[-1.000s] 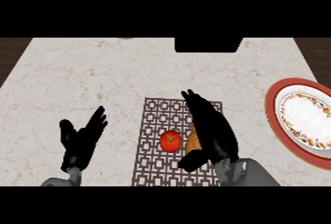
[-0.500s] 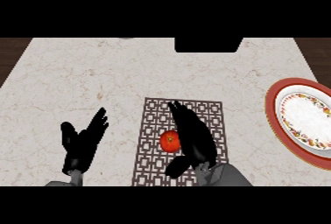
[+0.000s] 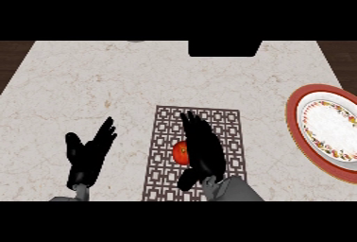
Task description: Pick the tomato from the placemat and place it in the plate
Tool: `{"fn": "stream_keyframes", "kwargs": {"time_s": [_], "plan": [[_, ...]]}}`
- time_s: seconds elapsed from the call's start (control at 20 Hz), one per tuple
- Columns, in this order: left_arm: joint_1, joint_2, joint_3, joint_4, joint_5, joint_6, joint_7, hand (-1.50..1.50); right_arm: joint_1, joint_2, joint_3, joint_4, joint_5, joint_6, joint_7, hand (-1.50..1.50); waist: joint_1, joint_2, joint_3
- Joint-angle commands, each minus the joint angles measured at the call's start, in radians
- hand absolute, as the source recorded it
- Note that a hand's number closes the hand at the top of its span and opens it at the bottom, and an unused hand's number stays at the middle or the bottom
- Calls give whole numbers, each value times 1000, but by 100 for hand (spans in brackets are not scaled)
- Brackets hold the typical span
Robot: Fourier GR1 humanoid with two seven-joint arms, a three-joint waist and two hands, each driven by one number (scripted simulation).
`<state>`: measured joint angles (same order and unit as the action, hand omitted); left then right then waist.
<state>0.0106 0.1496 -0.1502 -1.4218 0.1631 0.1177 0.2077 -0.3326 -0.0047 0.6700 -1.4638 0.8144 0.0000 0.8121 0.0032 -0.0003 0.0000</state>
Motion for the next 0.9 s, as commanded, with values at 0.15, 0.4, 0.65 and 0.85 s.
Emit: {"fn": "stream_keyframes", "kwargs": {"time_s": [0.15,0.4,0.65,0.85], "plan": [[38,-7,15,-52,-5,-34,22,0,-60,5,5,162,-29,-56,-12,-150,4,1,0],[0,-2,55,-52,4,-58,54,0,-6,-4,-46,180,-31,-19,-117,-150,-1,0,0],[28,-32,45,44,-39,-54,-52,0,-111,5,51,324,-82,-25,-126,150,7,2,0],[-9,-40,47,-32,-55,-33,34,0,-79,4,56,258,10,-24,-131,150,0,0,0]]}}
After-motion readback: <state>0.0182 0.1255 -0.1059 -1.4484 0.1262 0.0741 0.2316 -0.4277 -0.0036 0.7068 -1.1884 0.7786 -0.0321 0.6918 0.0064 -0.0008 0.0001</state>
